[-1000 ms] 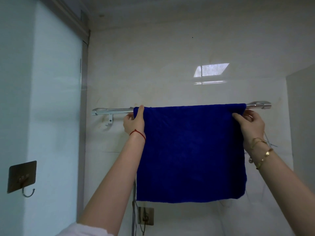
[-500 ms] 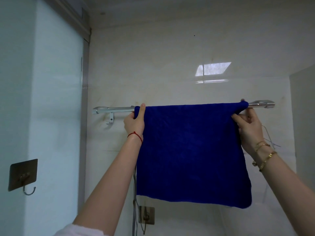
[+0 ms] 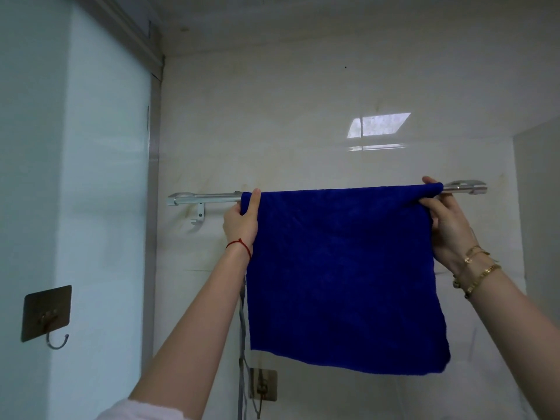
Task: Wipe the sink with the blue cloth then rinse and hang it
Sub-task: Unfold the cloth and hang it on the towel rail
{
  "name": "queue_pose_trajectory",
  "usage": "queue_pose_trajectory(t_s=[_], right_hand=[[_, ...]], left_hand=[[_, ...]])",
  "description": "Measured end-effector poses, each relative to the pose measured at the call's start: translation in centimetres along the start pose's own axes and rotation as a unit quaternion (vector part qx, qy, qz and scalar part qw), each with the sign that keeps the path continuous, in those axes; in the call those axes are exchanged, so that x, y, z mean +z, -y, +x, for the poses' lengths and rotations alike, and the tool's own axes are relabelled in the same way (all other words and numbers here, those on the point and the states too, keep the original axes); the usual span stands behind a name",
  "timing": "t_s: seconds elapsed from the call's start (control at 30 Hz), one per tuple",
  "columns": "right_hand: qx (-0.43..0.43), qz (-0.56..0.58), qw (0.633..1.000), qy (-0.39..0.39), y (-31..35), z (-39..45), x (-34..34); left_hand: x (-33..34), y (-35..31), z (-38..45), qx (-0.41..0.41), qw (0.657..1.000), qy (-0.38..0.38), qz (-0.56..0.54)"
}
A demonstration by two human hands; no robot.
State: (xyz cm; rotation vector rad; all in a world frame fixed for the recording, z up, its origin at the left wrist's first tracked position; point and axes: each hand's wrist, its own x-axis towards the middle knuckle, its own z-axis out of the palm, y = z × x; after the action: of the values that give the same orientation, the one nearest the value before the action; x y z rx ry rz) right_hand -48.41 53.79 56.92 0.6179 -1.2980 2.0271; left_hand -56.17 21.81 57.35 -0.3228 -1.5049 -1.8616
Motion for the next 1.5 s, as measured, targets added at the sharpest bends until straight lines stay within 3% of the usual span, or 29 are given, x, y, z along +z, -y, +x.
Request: queue_pose_trajectory(t_s=[0.2,0.43,0.8,1.03,1.13,1.27,1.5], right_hand=[[0.007,-0.012,0.999,-0.029,-0.3,-0.1,-0.3],[0.044,0.053,0.997,-0.019,0.0,-0.5,-0.8],[0.055,0.033,0.996,-0.066,0.1,-0.3,-0.6],[0.143,0.124,0.98,-0.061,-0.1,-0.8,0.3],[0.103,0.131,0.983,-0.076,-0.4,-0.9,0.5],[0.001,0.049,0.988,-0.144,-0.8,-0.7,0.5],[-0.047,0.012,0.981,-0.186,-0.8,-0.5,0.6]], left_hand=[[-0.5,0.4,-0.1,-0.006,0.999,0.034,-0.018],[-0.9,0.5,-0.3,-0.035,0.993,0.081,-0.081],[-1.8,0.8,-0.2,-0.151,0.961,0.061,-0.223],[-2.5,0.6,-0.4,-0.165,0.947,0.131,-0.243],[-3.0,1.0,-0.3,-0.141,0.952,0.119,-0.244],[-3.4,1.5,-0.3,-0.08,0.97,0.046,-0.225],[-3.3,0.9,-0.7,-0.094,0.969,0.096,-0.209]])
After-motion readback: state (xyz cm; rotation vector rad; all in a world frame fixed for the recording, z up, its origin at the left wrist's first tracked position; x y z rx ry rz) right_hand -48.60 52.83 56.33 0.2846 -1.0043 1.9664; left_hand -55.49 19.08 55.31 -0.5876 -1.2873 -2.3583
